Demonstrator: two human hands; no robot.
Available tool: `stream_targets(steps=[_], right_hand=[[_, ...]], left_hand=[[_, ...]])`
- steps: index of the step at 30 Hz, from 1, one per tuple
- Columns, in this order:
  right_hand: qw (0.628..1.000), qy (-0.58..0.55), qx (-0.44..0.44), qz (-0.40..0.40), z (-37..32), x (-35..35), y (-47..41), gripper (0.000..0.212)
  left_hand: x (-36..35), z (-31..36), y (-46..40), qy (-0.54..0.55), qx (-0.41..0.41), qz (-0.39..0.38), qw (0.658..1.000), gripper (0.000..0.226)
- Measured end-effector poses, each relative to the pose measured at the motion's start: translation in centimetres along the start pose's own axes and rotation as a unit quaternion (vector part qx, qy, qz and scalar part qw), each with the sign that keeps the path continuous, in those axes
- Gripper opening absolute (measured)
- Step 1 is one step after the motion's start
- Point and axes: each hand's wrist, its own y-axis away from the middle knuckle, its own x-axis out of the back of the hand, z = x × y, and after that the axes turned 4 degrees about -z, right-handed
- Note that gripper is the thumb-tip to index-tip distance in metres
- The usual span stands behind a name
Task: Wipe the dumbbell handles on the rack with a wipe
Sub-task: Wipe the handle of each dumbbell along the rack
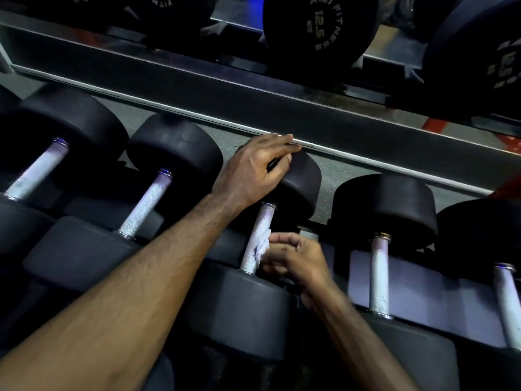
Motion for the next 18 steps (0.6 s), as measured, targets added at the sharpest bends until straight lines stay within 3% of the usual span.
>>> stream_targets(steps=[3,7,10,13,16,18], right_hand=[[1.000,0.024,0.003,-0.004,-0.8,-0.6,-0.5,0.019],[0.992,0.071,-0.068,-0.073,0.1,-0.4,1.6,0.024],[0.998,0.023,-0.044,-0.030,-0.8,-0.5,-0.9,0.019],[0.998,0.052,-0.023,0.012,-1.2,-1.0,-2.3,0.014],[0.988,0.081,-0.107,-0.073,-0.2,-0.6,-0.6,0.025],[0.988,0.027,-0.119,-0.098,0.0,-0.6,-1.3,0.031]], left_hand=[[0.1,0.0,-0.1,0.002,-0.001,-0.004,1.000,0.033],[-0.1,-0.1,0.0,0.001,0.000,0.008,1.000,0.034],[-0.3,0.1,0.0,0.009,0.004,0.016,1.000,0.032],[0.0,0.1,-0.1,0.008,0.000,0.006,1.000,0.033],[0.0,0.2,0.0,0.006,0.007,0.006,1.000,0.034],[-0.2,0.4,0.0,0.014,0.010,0.015,1.000,0.033]])
